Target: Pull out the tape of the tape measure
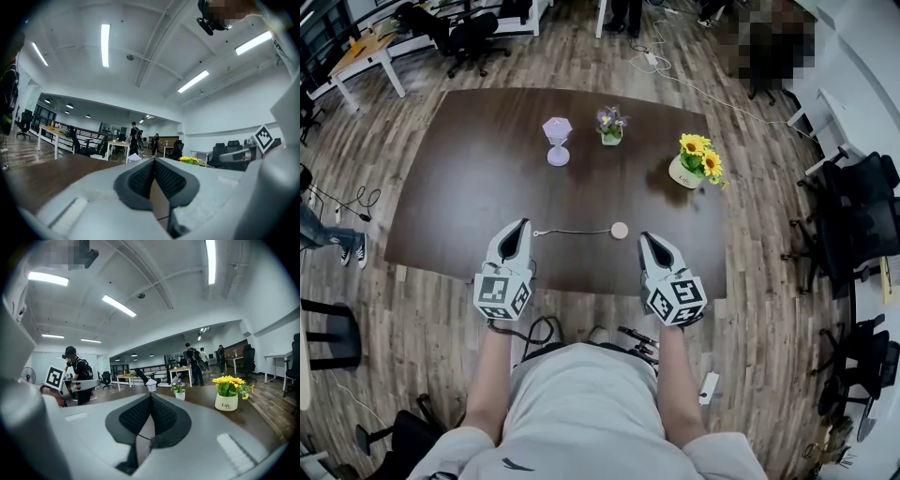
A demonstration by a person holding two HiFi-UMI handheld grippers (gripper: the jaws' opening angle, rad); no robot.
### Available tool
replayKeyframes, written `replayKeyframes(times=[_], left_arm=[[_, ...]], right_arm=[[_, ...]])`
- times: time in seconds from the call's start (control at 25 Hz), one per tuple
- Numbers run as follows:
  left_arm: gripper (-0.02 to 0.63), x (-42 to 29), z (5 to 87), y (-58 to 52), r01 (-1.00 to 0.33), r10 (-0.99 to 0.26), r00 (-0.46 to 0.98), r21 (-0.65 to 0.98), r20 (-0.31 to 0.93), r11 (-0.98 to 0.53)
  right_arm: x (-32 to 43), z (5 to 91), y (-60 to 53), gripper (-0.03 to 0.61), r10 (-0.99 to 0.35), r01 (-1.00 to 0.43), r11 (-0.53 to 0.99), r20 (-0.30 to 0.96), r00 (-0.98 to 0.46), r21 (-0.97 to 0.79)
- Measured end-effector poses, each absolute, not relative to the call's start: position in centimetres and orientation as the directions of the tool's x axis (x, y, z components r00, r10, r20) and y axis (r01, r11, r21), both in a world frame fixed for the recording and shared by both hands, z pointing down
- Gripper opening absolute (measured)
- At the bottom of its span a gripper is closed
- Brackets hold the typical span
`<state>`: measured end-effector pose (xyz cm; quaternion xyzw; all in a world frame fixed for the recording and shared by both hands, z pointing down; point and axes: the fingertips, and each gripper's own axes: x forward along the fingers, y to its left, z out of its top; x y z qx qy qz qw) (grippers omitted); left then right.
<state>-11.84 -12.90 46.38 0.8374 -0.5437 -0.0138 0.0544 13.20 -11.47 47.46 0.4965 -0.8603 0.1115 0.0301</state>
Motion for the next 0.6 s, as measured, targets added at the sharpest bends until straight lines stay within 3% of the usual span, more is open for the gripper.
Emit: replayKeyframes(times=[0.6], left_arm=[[0.006, -12.9, 46.9, -12.5, -0.916, -0.921, 0.388, 0.127, 0.039, -0.38]], right_arm=[[12.9, 47.0, -11.5, -0.002, -0.846, -0.856, 0.487, 0.152, -0.511, -0.172]])
